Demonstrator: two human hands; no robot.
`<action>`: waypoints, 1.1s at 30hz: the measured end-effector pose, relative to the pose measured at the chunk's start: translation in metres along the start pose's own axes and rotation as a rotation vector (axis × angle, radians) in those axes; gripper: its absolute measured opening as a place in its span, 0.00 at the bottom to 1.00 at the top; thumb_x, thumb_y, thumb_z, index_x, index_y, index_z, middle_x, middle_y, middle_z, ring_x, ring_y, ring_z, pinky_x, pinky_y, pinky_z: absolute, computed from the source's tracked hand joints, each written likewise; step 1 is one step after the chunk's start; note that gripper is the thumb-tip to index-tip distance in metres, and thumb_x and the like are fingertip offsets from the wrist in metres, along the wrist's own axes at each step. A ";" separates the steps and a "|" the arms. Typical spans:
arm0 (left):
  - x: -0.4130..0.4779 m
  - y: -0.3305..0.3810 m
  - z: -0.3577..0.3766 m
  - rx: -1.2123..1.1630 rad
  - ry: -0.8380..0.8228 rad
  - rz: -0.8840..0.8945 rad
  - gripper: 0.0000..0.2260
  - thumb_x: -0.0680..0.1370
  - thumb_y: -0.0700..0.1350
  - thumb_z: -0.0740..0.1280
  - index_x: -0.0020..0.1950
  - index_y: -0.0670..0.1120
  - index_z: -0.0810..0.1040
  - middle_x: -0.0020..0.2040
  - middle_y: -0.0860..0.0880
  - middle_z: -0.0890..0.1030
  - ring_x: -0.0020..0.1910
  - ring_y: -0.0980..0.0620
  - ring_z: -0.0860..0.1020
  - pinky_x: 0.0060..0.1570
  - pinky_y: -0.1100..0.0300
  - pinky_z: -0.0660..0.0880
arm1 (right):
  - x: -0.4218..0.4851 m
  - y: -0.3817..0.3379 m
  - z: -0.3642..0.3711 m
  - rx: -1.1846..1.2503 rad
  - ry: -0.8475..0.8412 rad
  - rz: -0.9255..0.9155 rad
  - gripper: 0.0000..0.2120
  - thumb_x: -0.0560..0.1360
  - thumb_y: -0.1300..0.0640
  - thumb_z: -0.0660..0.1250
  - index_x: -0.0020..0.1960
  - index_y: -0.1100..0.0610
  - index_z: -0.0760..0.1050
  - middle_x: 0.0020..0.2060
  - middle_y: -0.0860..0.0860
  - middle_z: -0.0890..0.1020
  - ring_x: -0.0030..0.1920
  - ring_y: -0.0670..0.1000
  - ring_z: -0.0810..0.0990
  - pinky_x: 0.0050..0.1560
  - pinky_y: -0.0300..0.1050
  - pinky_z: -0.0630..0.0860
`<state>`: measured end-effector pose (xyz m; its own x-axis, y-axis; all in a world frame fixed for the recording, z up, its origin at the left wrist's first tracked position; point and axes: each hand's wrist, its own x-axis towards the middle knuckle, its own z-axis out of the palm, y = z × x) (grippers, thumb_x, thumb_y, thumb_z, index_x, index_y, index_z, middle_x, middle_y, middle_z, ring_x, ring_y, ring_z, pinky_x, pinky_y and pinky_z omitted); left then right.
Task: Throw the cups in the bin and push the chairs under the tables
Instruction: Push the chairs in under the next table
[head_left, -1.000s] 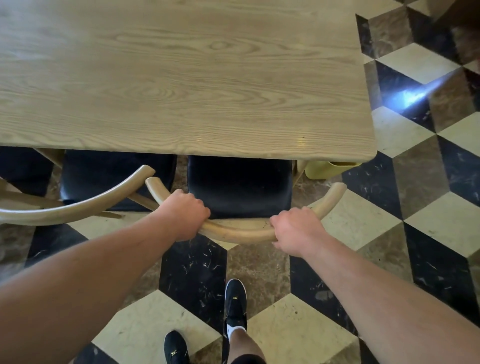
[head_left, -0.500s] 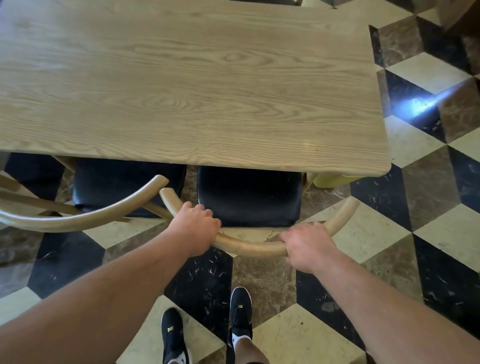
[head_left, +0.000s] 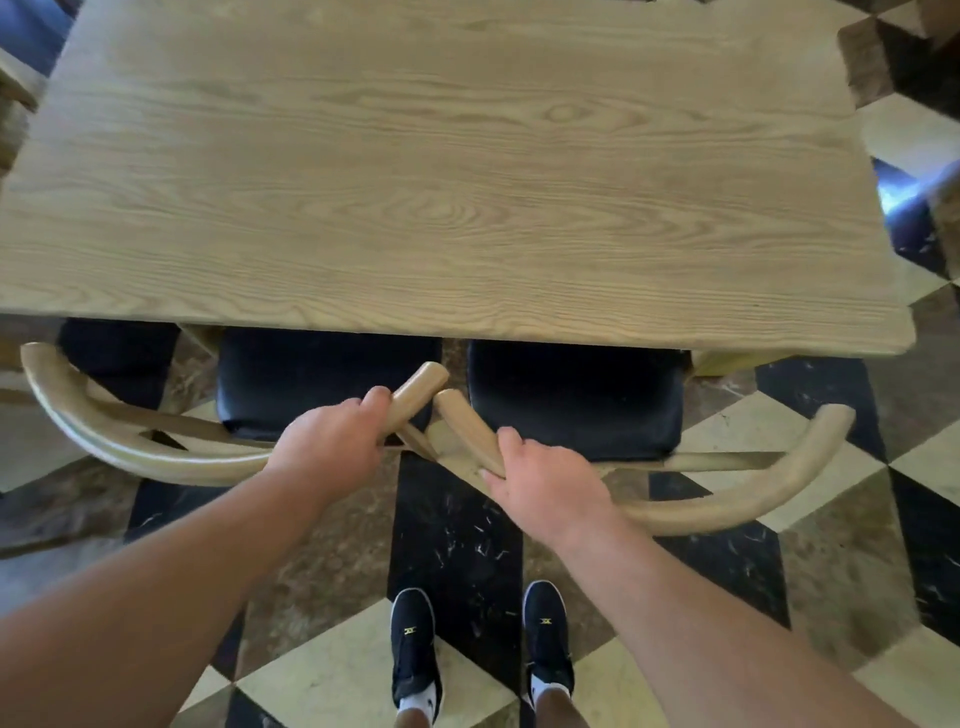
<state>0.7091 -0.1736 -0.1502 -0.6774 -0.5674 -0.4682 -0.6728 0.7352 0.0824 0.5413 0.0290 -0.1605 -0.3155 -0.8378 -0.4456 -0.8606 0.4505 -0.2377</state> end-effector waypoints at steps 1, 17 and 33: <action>0.007 -0.002 -0.001 -0.013 -0.029 0.012 0.12 0.81 0.50 0.67 0.60 0.51 0.68 0.41 0.52 0.78 0.36 0.46 0.78 0.33 0.49 0.74 | 0.002 0.002 0.003 -0.025 0.012 0.002 0.23 0.86 0.37 0.56 0.68 0.55 0.67 0.46 0.51 0.81 0.42 0.60 0.84 0.35 0.53 0.70; 0.011 -0.019 -0.006 -0.082 -0.254 0.023 0.15 0.80 0.50 0.69 0.63 0.53 0.68 0.43 0.52 0.78 0.39 0.52 0.79 0.35 0.53 0.77 | 0.002 0.003 0.006 -0.051 -0.021 0.072 0.22 0.85 0.36 0.54 0.66 0.53 0.67 0.44 0.49 0.81 0.40 0.58 0.84 0.36 0.54 0.77; -0.016 0.032 -0.068 0.299 -0.125 0.205 0.29 0.80 0.67 0.67 0.73 0.51 0.68 0.64 0.51 0.75 0.63 0.48 0.75 0.56 0.52 0.75 | -0.033 -0.009 -0.036 -0.010 0.098 0.136 0.26 0.81 0.35 0.64 0.71 0.51 0.70 0.60 0.52 0.77 0.62 0.58 0.75 0.65 0.60 0.73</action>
<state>0.6776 -0.1663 -0.0801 -0.7352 -0.3611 -0.5736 -0.3981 0.9150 -0.0657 0.5451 0.0410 -0.1127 -0.4662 -0.7959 -0.3862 -0.8113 0.5587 -0.1720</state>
